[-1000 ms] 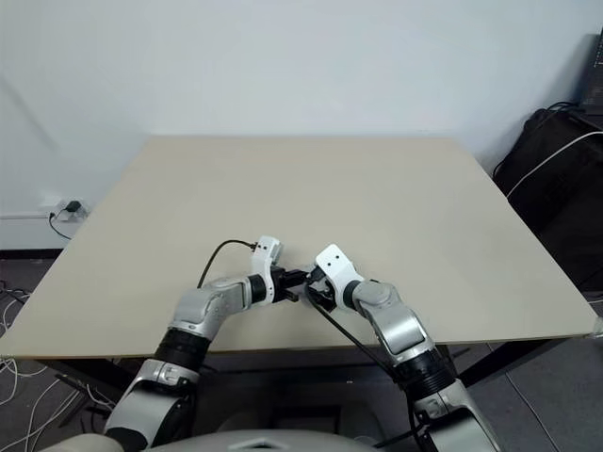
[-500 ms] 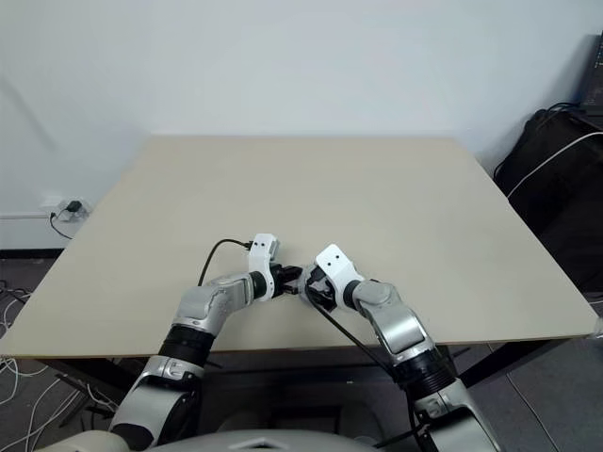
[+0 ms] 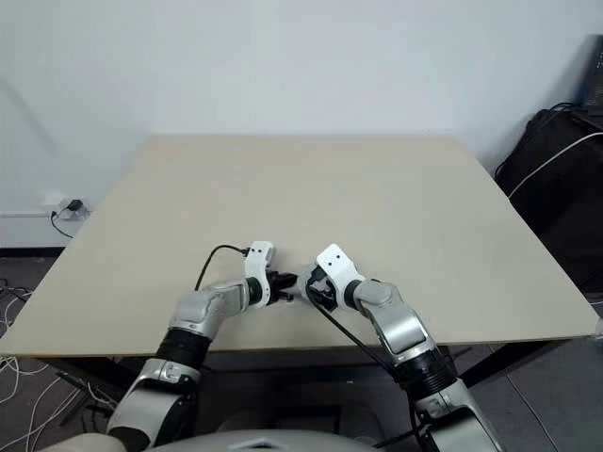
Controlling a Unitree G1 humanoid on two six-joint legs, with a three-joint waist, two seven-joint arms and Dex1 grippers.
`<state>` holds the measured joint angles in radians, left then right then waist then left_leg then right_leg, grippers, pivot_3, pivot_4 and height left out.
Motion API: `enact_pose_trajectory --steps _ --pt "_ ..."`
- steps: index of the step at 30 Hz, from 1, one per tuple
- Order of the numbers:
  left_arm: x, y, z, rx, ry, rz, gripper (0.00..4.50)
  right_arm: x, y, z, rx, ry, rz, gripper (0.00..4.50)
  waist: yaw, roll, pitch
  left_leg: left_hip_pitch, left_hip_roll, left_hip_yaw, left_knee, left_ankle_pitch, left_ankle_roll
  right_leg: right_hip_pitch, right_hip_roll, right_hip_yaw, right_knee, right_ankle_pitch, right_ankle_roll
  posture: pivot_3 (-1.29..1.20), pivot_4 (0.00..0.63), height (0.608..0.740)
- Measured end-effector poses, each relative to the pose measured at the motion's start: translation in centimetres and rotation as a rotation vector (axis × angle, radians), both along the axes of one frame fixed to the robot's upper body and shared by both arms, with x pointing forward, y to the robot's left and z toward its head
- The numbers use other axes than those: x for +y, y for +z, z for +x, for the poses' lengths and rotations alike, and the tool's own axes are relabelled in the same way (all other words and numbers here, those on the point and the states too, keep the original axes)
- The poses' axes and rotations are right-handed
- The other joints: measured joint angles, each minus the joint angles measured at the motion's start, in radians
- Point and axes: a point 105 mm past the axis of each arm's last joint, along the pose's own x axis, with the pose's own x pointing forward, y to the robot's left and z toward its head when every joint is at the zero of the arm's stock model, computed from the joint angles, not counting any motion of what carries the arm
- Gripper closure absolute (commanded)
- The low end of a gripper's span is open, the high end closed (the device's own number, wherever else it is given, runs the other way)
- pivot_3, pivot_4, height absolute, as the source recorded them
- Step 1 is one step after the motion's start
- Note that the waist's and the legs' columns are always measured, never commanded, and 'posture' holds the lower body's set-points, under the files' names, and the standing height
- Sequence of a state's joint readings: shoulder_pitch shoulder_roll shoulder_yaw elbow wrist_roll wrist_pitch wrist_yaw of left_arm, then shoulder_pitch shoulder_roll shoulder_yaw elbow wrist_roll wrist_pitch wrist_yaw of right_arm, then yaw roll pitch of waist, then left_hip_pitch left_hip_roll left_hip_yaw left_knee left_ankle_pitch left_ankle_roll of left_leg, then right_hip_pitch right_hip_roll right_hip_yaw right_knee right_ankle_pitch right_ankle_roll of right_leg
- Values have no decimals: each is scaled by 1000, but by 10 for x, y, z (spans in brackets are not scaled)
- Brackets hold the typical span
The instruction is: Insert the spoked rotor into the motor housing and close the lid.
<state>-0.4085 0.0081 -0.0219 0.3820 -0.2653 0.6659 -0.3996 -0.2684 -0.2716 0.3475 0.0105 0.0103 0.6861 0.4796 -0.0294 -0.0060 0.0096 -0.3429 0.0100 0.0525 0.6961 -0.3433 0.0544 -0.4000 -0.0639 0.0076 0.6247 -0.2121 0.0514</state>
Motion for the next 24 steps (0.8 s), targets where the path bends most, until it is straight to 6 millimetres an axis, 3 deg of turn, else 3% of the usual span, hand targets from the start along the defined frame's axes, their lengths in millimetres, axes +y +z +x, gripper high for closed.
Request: enact_pose_trajectory --steps 5,15,24 --pt "3 12 11 -74 44 -14 4500 1 0 0 -1 3 1 1192 -1 0 0 0 0 0 -1 0 0 -1 0 0 0 0 0 0 0 740" --pt "-12 4 -4 -4 -68 -34 4500 1 1 0 -1 4 1 1192 -4 0 0 -1 -1 0 -1 0 0 -1 1 0 0 0 0 0 0 740" --pt "-13 0 -9 43 -90 -18 4500 1 0 0 0 4 -1 1192 -5 0 0 0 0 0 -1 0 0 0 1 0 0 0 0 0 0 740"
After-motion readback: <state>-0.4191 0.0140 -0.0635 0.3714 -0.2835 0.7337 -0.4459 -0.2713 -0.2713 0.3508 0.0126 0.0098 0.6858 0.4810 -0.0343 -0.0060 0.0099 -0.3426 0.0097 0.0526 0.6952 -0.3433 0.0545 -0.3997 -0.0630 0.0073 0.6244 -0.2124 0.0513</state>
